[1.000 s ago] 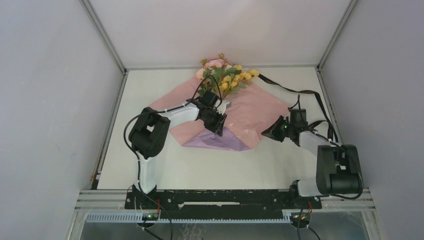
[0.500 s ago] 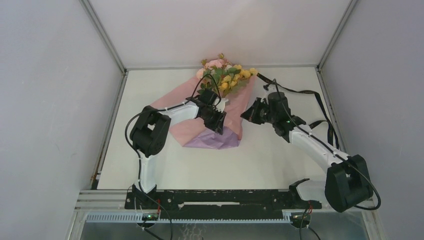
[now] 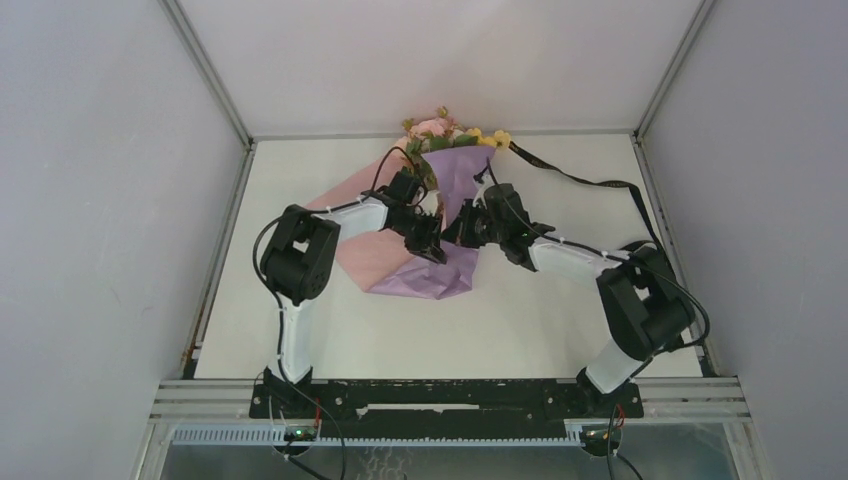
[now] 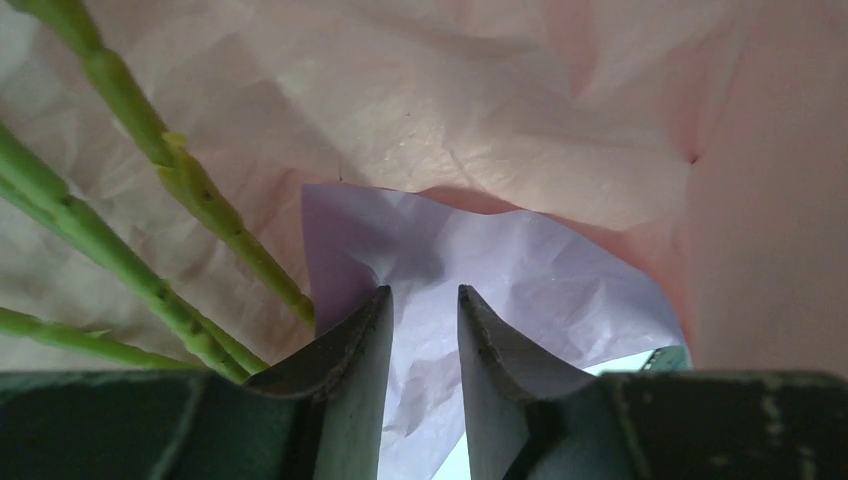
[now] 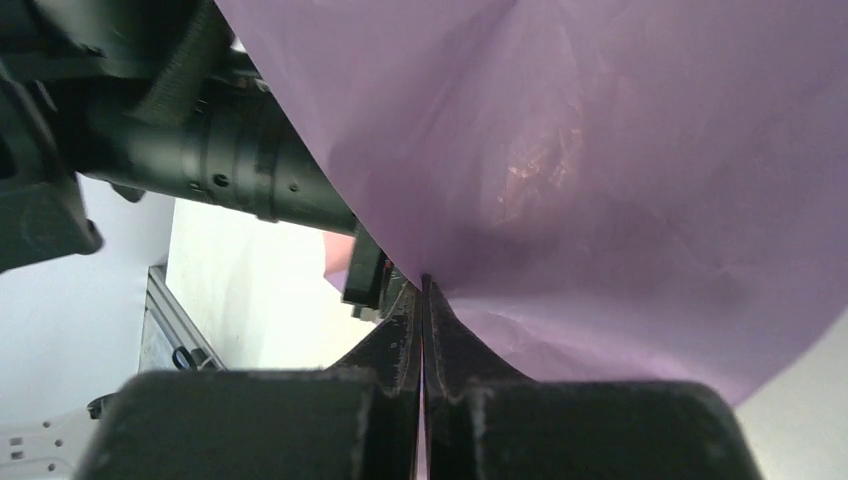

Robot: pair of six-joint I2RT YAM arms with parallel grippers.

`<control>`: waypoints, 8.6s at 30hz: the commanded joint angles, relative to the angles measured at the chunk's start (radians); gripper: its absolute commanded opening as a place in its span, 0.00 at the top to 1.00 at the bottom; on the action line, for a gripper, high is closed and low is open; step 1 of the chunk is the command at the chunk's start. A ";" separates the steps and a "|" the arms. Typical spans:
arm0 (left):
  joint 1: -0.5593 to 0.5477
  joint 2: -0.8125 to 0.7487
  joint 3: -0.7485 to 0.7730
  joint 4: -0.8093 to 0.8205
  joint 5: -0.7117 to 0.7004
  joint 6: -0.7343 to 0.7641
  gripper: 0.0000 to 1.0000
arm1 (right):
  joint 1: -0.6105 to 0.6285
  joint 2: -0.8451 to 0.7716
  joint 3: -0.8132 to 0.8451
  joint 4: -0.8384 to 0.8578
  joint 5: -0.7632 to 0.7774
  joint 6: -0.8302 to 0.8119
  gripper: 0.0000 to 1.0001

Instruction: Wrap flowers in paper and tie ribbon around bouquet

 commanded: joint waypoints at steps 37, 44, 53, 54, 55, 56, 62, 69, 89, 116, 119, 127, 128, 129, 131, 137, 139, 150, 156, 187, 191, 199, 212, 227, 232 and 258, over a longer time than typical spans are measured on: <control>0.218 -0.346 -0.282 0.406 0.087 -0.192 0.44 | 0.060 0.197 -0.038 0.231 0.007 -0.041 1.00; 0.187 -0.291 -0.220 0.447 0.123 -0.192 0.20 | 0.078 0.234 -0.016 0.235 -0.010 -0.035 1.00; 0.154 -0.244 -0.168 0.451 0.128 -0.203 0.13 | 0.087 0.235 0.002 0.220 -0.012 -0.043 1.00; 0.154 -0.244 -0.172 0.451 0.122 -0.201 0.13 | 0.087 0.234 0.002 0.220 -0.014 -0.043 1.00; 0.153 -0.242 -0.172 0.451 0.104 -0.202 0.14 | 0.087 0.232 0.002 0.223 -0.017 -0.042 1.00; 0.153 -0.233 -0.166 0.446 0.089 -0.202 0.17 | 0.089 0.233 0.002 0.229 -0.021 -0.040 1.00; 0.154 -0.164 -0.084 0.370 0.104 -0.201 0.63 | 0.103 0.215 0.012 0.206 -0.025 -0.067 1.00; 0.196 -0.182 -0.016 0.256 0.125 -0.148 1.00 | 0.099 0.114 0.025 0.096 -0.049 -0.185 0.73; 0.414 -0.036 -0.035 0.142 0.007 -0.101 1.00 | 0.162 0.058 0.057 -0.017 -0.093 -0.316 0.61; 0.424 -0.049 -0.046 0.136 -0.005 -0.075 1.00 | 0.241 0.224 0.005 0.214 0.048 0.229 0.08; 0.424 -0.050 -0.049 0.135 -0.009 -0.071 1.00 | 0.204 0.284 0.004 0.343 -0.016 0.272 0.10; 0.424 -0.063 -0.056 0.129 -0.012 -0.052 1.00 | 0.118 0.399 0.004 0.551 -0.083 0.384 0.44; 0.424 -0.065 -0.057 0.127 -0.010 -0.047 1.00 | 0.112 0.400 0.005 0.550 -0.092 0.381 0.56; 0.423 -0.070 -0.060 0.126 -0.012 -0.042 1.00 | 0.105 0.398 0.004 0.544 -0.100 0.373 0.65; 0.423 -0.077 -0.064 0.126 -0.011 -0.029 1.00 | 0.090 0.390 0.001 0.522 -0.109 0.352 0.89; 0.365 -0.131 -0.093 0.128 0.038 -0.007 1.00 | 0.000 0.283 -0.093 0.448 -0.156 0.277 1.00; 0.341 -0.152 -0.099 0.128 0.062 -0.011 1.00 | -0.046 0.214 -0.137 0.356 -0.188 0.194 1.00; 0.200 -0.181 -0.106 0.197 0.187 -0.116 1.00 | -0.267 -0.164 -0.183 -0.374 -0.089 -0.250 0.69; 0.247 -0.129 -0.157 0.310 0.213 -0.190 1.00 | -0.143 -0.344 -0.141 -0.476 0.107 -0.313 0.59; 0.361 -0.074 -0.069 0.120 0.042 0.004 1.00 | 0.265 -0.105 -0.134 -0.388 0.160 -0.317 0.77; 0.355 -0.079 -0.074 0.111 0.058 0.010 1.00 | 0.225 -0.141 -0.167 -0.476 0.152 -0.323 0.77; 0.329 -0.108 -0.088 0.116 0.057 0.029 1.00 | 0.186 -0.274 -0.096 -0.462 0.058 -0.362 0.75; 0.327 -0.093 -0.045 0.059 -0.017 0.078 1.00 | 0.164 0.038 -0.078 -0.258 0.013 -0.320 0.83; 0.313 -0.075 -0.052 0.064 0.013 0.080 1.00 | -0.021 -0.258 -0.087 -0.292 -0.083 -0.285 0.81; 0.313 -0.067 -0.069 0.068 0.027 0.069 1.00 | -0.036 0.052 0.172 -0.159 -0.228 -0.263 0.81; 0.313 -0.036 -0.079 0.040 0.007 0.078 1.00 | -0.196 0.222 0.248 -0.152 -0.304 -0.200 0.83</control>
